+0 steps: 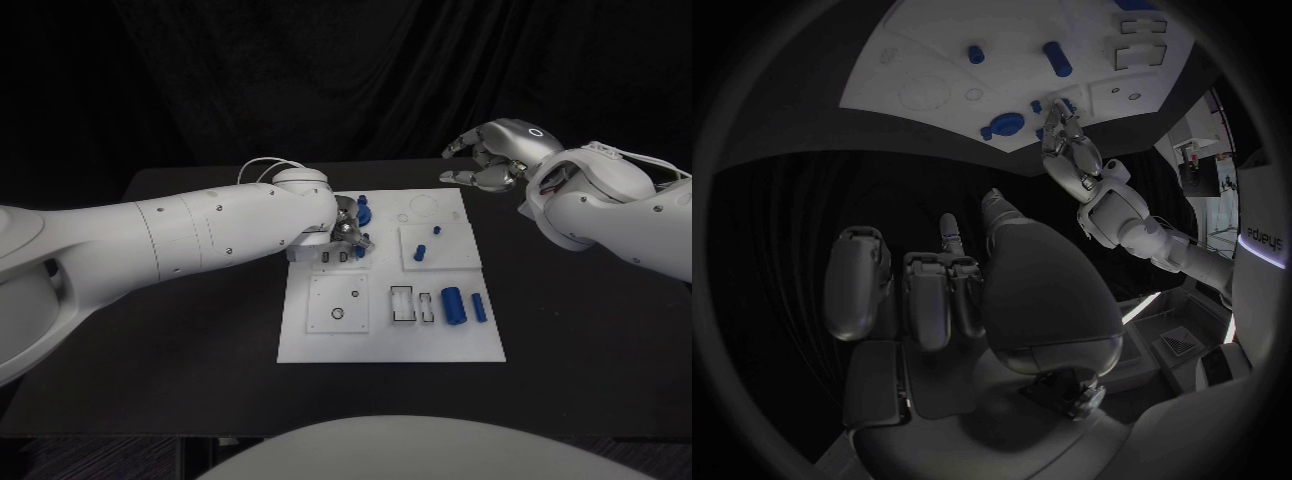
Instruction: Assemble the parts on the task board
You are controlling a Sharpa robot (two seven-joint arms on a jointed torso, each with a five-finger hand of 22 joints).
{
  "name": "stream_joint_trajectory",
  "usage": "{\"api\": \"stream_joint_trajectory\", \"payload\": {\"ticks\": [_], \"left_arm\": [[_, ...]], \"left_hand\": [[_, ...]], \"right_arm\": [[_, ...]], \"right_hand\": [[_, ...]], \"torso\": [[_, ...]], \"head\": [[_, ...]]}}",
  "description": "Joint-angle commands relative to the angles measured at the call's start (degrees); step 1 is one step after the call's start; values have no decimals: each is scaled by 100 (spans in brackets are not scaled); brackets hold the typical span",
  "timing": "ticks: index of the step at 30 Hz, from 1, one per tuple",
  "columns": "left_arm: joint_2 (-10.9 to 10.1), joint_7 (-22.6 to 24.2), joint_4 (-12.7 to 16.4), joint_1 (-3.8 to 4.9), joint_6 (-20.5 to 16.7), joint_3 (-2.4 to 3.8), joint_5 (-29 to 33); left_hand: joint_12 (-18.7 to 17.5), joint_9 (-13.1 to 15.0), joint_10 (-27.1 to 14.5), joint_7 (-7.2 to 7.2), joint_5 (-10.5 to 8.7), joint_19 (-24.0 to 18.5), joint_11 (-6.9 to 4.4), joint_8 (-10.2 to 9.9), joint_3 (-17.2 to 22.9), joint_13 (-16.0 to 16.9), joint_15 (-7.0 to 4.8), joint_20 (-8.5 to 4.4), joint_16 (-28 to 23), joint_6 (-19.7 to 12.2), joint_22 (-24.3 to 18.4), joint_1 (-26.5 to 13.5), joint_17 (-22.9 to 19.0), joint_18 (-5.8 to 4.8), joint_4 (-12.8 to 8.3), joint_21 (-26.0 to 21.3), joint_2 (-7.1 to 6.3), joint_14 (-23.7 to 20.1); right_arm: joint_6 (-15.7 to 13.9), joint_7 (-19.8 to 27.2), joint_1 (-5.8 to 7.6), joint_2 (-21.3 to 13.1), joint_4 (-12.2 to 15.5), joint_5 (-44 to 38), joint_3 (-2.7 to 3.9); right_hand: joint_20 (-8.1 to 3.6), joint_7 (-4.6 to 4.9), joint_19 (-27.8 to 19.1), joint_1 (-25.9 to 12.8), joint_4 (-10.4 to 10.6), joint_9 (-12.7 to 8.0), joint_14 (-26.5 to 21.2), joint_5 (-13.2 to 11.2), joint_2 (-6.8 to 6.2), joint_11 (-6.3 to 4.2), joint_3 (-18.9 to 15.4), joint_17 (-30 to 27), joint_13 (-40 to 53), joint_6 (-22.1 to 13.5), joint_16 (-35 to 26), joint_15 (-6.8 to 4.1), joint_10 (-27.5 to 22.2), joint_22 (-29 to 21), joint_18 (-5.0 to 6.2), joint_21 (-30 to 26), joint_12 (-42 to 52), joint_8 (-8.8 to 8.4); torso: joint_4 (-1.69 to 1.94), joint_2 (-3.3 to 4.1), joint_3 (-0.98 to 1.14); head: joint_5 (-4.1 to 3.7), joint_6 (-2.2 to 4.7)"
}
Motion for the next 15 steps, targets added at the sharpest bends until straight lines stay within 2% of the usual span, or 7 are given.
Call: {"api": "stream_joint_trajectory", "payload": {"ticks": [1, 11, 15], "left_arm": [[9, 142, 5, -12, 44, 6, 11], [-47, 149, 59, -16, -21, 6, 11], [-101, 167, 107, -16, -119, 6, 11]], "left_hand": [[15, 1, 597, 7, 120, 44, -19, -93, 179, 1496, -18, -6, 15, 64, 770, 65, 1506, -92, -87, -34, -47, 615], [15, 48, 597, 6, 192, 52, -21, -251, 607, 1496, -21, -8, 15, 131, 786, -10, 1506, -93, -270, -41, -191, 615], [15, 90, 597, 5, 291, 57, -22, -318, 856, 1496, -22, -9, 15, 168, 794, -99, 1506, -94, -333, -46, -272, 615]], "right_arm": [[61, -84, -13, 2, -8, -17, 4], [83, -102, -15, 1, -21, -17, 4], [90, -109, -17, -8, -19, -17, 4]], "right_hand": [[13, 7, 2, 57, -33, -8, 512, 18, 22, 20, 13, 1309, 1509, 47, -22, 10, 597, 1050, -14, -24, 36, 13], [15, 9, -1, 72, -40, -13, 509, 26, 31, 22, 18, 1301, 1509, 52, -32, 12, 597, 1048, -12, -33, 36, 11], [15, 9, -1, 72, -40, -13, 509, 26, 31, 22, 18, 1301, 1509, 52, -32, 12, 597, 1048, -12, -33, 36, 11]], "torso": [[-9, -4, 3], [-1, -5, -1], [3, -2, -3]], "head": [[18, -1], [25, -1], [17, -1]]}}
